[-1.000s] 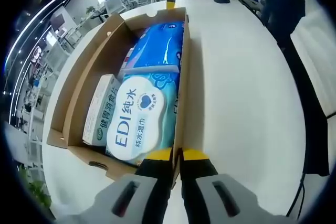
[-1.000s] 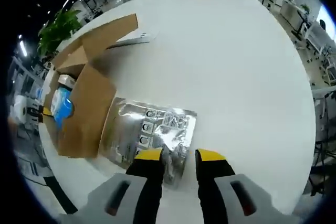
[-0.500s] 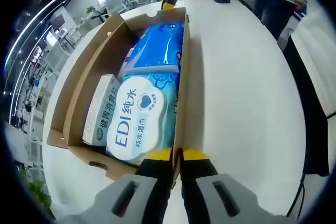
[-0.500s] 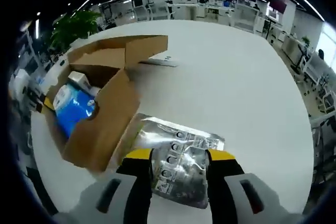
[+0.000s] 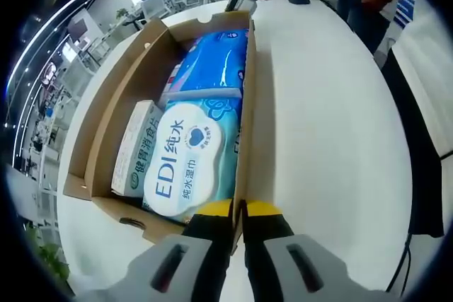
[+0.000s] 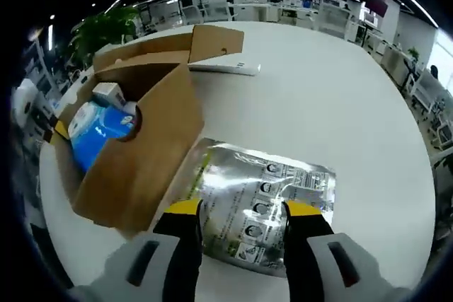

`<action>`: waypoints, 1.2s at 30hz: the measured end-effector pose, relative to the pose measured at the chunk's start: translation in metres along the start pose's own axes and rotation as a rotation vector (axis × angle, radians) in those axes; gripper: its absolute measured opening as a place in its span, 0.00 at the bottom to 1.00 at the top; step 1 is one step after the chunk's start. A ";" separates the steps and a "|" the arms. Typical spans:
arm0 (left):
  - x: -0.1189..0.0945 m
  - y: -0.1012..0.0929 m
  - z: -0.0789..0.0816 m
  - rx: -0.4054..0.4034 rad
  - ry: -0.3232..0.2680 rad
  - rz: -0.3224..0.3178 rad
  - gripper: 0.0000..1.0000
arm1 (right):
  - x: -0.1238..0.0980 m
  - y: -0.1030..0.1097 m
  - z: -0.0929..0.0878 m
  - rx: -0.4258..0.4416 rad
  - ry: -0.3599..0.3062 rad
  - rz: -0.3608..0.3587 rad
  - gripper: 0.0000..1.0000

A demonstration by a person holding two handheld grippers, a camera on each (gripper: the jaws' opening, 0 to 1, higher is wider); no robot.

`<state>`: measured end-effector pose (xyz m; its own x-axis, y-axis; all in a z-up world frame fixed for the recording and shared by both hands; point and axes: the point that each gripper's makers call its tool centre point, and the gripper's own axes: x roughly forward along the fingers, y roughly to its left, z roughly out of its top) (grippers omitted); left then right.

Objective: Operate the shoe box by opening the lid, removing the specified soft item, and placing it in the target area until the item is outside and the box remains undamaged.

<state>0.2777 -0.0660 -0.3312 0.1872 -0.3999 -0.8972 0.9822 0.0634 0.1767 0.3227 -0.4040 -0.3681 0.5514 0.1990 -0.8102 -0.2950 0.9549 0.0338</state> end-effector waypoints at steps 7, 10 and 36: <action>0.000 0.000 0.000 -0.001 -0.001 0.001 0.03 | -0.002 0.000 -0.004 -0.044 -0.047 -0.020 0.44; 0.000 0.000 0.000 -0.002 -0.002 0.001 0.03 | -0.003 -0.002 -0.005 -0.033 -0.063 -0.024 0.44; 0.000 -0.002 0.001 0.040 0.004 -0.017 0.03 | -0.084 0.054 0.036 -0.470 -0.006 0.206 0.57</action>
<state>0.2760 -0.0671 -0.3312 0.1705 -0.3972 -0.9018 0.9840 0.0202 0.1771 0.2885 -0.3618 -0.2769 0.4491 0.3750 -0.8110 -0.7160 0.6939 -0.0757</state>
